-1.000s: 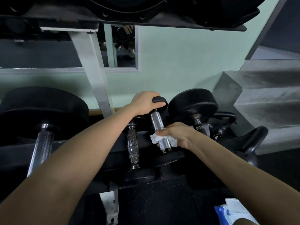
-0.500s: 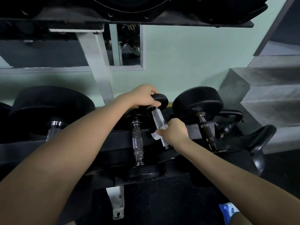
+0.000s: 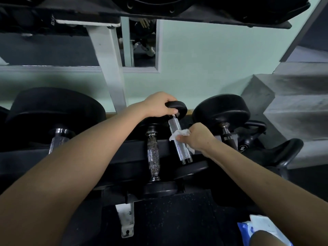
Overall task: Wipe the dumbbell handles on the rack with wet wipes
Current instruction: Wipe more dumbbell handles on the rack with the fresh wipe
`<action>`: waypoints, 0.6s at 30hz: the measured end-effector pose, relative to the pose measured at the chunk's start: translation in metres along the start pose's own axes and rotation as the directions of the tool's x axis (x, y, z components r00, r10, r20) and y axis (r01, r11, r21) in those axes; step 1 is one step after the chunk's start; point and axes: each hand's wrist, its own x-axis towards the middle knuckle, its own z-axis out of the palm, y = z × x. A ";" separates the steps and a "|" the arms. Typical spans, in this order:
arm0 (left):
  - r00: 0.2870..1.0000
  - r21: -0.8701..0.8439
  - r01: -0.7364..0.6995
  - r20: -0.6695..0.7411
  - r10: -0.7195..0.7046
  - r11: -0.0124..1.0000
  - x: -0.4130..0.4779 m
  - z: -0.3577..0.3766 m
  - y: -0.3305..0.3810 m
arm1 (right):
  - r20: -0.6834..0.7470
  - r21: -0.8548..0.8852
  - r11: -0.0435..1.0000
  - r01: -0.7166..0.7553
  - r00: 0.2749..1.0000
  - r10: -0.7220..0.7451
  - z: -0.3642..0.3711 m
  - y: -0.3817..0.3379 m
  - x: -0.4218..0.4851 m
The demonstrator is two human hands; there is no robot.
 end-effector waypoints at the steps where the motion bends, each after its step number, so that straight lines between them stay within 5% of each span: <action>1: 1.000 0.002 0.001 -0.006 -0.001 1.000 0.000 0.000 0.000 | 0.012 -0.068 0.998 0.009 1.000 -0.008 -0.002 0.001 -0.006; 7: 0.999 0.045 0.004 -0.037 -0.002 0.999 -0.003 0.002 0.002 | 0.122 -0.048 0.996 0.073 0.990 -0.067 -0.020 0.017 -0.033; 11: 0.999 0.065 0.013 -0.038 -0.010 0.998 -0.004 0.002 0.003 | -0.197 -0.118 0.983 0.144 0.966 -0.165 -0.023 -0.003 -0.010; 16: 0.998 0.069 0.010 -0.069 -0.005 0.998 -0.005 0.003 0.003 | 0.107 0.216 0.965 0.151 0.978 -0.177 0.004 0.003 -0.018; 18: 0.998 0.090 0.005 -0.069 0.001 0.996 -0.005 0.004 0.003 | 0.067 0.243 0.954 0.177 0.978 -0.199 0.007 0.012 -0.020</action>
